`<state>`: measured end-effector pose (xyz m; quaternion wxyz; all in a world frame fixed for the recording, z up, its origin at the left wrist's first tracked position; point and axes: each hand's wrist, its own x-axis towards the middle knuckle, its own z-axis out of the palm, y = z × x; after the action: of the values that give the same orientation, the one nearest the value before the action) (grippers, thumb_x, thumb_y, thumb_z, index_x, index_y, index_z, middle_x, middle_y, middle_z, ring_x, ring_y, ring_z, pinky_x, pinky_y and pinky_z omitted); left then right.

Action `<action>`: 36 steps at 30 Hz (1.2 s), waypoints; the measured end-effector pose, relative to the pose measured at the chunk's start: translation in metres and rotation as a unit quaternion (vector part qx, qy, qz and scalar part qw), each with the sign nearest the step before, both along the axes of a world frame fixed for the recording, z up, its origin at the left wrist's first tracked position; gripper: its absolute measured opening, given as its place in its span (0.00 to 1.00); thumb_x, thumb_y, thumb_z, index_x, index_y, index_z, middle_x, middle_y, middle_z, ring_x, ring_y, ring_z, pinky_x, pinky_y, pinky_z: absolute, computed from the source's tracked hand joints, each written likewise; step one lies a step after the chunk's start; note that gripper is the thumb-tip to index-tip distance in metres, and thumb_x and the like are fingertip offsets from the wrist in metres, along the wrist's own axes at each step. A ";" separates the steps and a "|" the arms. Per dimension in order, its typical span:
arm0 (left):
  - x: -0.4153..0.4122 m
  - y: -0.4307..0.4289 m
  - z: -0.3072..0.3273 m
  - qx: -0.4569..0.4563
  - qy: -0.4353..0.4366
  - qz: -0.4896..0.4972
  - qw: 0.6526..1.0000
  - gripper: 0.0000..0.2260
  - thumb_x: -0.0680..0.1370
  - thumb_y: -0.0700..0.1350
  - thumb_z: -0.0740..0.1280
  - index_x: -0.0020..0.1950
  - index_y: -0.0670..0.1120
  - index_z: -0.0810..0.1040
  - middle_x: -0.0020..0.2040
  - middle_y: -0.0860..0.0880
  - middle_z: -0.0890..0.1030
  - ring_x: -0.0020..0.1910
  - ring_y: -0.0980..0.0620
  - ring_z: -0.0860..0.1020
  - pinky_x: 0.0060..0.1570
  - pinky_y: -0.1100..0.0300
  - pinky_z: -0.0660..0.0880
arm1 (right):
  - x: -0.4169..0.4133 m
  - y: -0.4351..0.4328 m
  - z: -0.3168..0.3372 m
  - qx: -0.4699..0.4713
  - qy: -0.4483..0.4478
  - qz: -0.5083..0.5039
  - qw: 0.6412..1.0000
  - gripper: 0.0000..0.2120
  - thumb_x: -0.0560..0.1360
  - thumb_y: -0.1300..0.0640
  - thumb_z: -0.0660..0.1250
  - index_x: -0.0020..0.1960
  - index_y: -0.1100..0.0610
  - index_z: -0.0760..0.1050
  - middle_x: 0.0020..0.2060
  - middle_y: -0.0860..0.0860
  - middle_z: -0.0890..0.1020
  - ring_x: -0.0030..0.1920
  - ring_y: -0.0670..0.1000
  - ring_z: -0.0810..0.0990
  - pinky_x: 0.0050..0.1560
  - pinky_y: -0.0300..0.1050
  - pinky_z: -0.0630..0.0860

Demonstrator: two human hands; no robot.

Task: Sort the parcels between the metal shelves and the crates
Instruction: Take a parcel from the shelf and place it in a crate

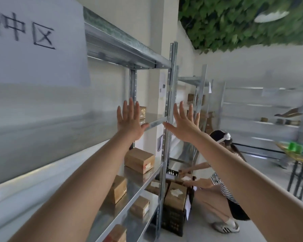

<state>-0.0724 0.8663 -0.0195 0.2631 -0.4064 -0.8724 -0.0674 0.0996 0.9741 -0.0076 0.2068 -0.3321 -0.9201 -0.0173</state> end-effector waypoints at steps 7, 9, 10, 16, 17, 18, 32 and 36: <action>-0.047 0.111 0.005 -0.005 0.000 0.055 0.998 0.39 0.80 0.67 0.44 0.78 0.45 0.29 0.77 0.42 0.27 0.76 0.41 0.30 0.74 0.43 0.32 | -0.056 0.134 0.001 -0.017 0.018 0.047 0.999 0.40 0.80 0.33 0.49 0.79 0.49 0.30 0.77 0.49 0.28 0.76 0.59 0.26 0.73 0.64 0.29; -0.060 0.140 0.005 -0.004 -0.006 0.083 0.997 0.39 0.80 0.67 0.44 0.78 0.45 0.29 0.77 0.42 0.28 0.76 0.41 0.30 0.74 0.42 0.33 | -0.074 0.172 -0.002 -0.013 0.018 0.063 0.998 0.41 0.80 0.33 0.49 0.79 0.49 0.30 0.77 0.49 0.29 0.76 0.58 0.26 0.74 0.65 0.29; -0.066 0.152 0.004 -0.003 -0.007 0.094 0.996 0.39 0.80 0.67 0.43 0.78 0.45 0.29 0.77 0.42 0.27 0.76 0.41 0.30 0.74 0.43 0.32 | -0.084 0.189 -0.004 -0.012 0.018 0.071 0.997 0.41 0.80 0.33 0.49 0.79 0.49 0.30 0.77 0.49 0.29 0.76 0.58 0.26 0.74 0.65 0.30; -0.106 0.198 0.002 -0.013 -0.026 0.146 0.989 0.39 0.80 0.68 0.43 0.78 0.45 0.29 0.77 0.43 0.27 0.76 0.42 0.30 0.74 0.43 0.31 | -0.155 0.259 -0.009 -0.036 0.020 0.140 0.989 0.41 0.80 0.32 0.48 0.80 0.50 0.31 0.78 0.49 0.30 0.77 0.59 0.28 0.74 0.65 0.30; -0.115 0.205 0.004 -0.011 -0.030 0.155 0.987 0.39 0.80 0.67 0.44 0.78 0.45 0.29 0.77 0.43 0.27 0.76 0.42 0.30 0.74 0.43 0.32 | -0.169 0.268 -0.009 -0.034 0.023 0.151 0.988 0.41 0.80 0.32 0.49 0.80 0.50 0.31 0.78 0.49 0.30 0.77 0.59 0.28 0.75 0.66 0.31; -0.125 0.211 0.006 -0.008 -0.036 0.163 0.986 0.38 0.80 0.67 0.44 0.78 0.45 0.29 0.77 0.43 0.27 0.76 0.42 0.30 0.74 0.43 0.32 | -0.184 0.277 -0.008 -0.031 0.026 0.164 0.986 0.41 0.80 0.32 0.49 0.80 0.50 0.31 0.78 0.49 0.30 0.77 0.59 0.28 0.75 0.65 0.31; -0.237 0.292 0.016 0.343 -0.384 0.143 0.845 0.39 0.79 0.69 0.43 0.81 0.45 0.41 0.81 0.43 0.42 0.80 0.42 0.41 0.77 0.45 0.38 | -0.365 0.345 0.001 -0.388 0.103 0.292 0.868 0.39 0.79 0.30 0.45 0.82 0.50 0.40 0.81 0.50 0.40 0.80 0.58 0.37 0.77 0.63 0.38; -0.235 0.296 0.015 0.435 -0.447 0.090 0.776 0.38 0.78 0.70 0.40 0.81 0.47 0.46 0.81 0.47 0.49 0.80 0.47 0.46 0.77 0.49 0.43 | -0.391 0.351 -0.008 -0.628 0.129 0.353 0.681 0.42 0.75 0.25 0.45 0.82 0.47 0.45 0.81 0.49 0.49 0.80 0.55 0.51 0.79 0.60 0.48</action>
<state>-0.3077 1.1620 -0.0045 -0.0030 -0.0928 -0.8021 -0.5899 -0.2912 1.3248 -0.0153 0.0574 -0.0334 -0.7285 0.6818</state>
